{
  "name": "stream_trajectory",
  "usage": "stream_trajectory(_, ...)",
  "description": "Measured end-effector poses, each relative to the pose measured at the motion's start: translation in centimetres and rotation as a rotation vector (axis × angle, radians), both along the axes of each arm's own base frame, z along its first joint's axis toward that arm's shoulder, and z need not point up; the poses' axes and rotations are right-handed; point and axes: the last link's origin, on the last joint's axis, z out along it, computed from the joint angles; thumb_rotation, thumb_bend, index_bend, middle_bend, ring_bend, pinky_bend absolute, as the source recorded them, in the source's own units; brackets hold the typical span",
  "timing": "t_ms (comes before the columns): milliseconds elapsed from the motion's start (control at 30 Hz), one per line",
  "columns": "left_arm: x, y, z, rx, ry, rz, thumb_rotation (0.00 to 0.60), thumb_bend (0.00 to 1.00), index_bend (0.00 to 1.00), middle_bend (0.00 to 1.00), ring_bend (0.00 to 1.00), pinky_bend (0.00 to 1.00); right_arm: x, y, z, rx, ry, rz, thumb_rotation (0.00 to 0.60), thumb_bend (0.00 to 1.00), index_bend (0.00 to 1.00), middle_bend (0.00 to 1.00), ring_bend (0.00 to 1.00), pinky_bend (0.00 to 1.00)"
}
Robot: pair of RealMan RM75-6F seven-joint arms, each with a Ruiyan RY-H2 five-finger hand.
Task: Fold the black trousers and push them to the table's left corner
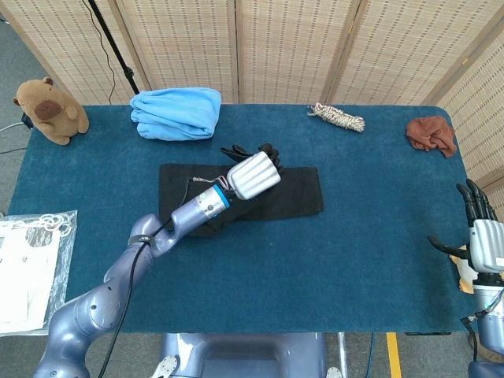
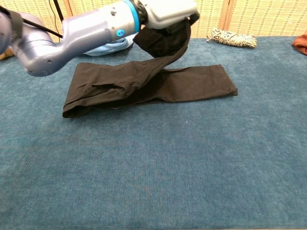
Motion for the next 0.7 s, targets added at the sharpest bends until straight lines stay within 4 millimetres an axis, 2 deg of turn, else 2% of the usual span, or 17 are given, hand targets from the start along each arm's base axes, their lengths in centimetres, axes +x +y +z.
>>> stream_trajectory(167, 1.3, -0.5, -1.7, -0.03, -0.005, 0.026, 0.6, 0.52, 0.66, 0.62, 0.43, 0.46, -0.2, -0.1, 0.1, 0.001, -0.002, -0.008, 0.6, 0.0, 0.02, 0.0, 0.0, 0.15)
stream_trajectory(267, 2.0, -0.8, -2.5, -0.039, -0.01, 0.034, 0.6, 0.46, 0.55, 0.5, 0.37, 0.46, -0.3, -0.1, 0.0, 0.007, -0.001, -0.016, 0.6, 0.0, 0.02, 0.0, 0.0, 0.15)
stream_trajectory(300, 2.1, -0.9, -2.6, -0.038, -0.011, 0.037, 0.6, 0.41, 0.43, 0.36, 0.28, 0.43, -0.3, -0.2, -0.1, 0.009, 0.0, -0.017, 0.6, 0.0, 0.02, 0.0, 0.0, 0.15)
stream_trajectory(333, 2.1, -0.8, -2.7, -0.036, -0.011, 0.042, 0.6, 0.34, 0.25, 0.2, 0.16, 0.36, -0.3, -0.2, -0.1, 0.012, 0.001, -0.019, 0.6, 0.0, 0.02, 0.0, 0.0, 0.15)
stream_trajectory(367, 2.1, -0.8, -2.7, -0.035, -0.012, 0.049, 0.6, 0.3, 0.15, 0.11, 0.09, 0.29, -0.4, -0.2, -0.2, 0.015, 0.002, -0.021, 0.6, 0.0, 0.02, 0.0, 0.0, 0.15)
stream_trajectory(400, 2.1, -0.7, -2.7, -0.038, -0.019, 0.064, 0.6, 0.24, 0.04, 0.02, 0.02, 0.18, -0.4, -0.2, -0.3, 0.017, 0.003, -0.023, 0.6, 0.0, 0.02, 0.0, 0.0, 0.15)
stream_trajectory(433, 2.1, -0.6, -2.7, -0.041, -0.033, 0.077, 0.6, 0.19, 0.0, 0.0, 0.0, 0.11, -0.4, -0.3, -0.4, 0.021, 0.005, -0.025, 0.6, 0.0, 0.02, 0.0, 0.0, 0.15)
stream_trajectory(500, 2.2, -0.3, -2.3, -0.055, -0.076, 0.108, 0.6, 0.14, 0.0, 0.0, 0.0, 0.07, -0.5, -0.3, -0.5, 0.027, 0.007, -0.028, 0.6, 0.0, 0.02, 0.0, 0.0, 0.15)
stream_trajectory(700, 2.6, 0.3, -0.4, -0.088, -0.196, 0.113, 0.6, 0.07, 0.0, 0.0, 0.0, 0.07, -0.2, -0.5, -1.0, 0.041, 0.015, -0.023, 0.6, 0.0, 0.02, 0.0, 0.0, 0.15)
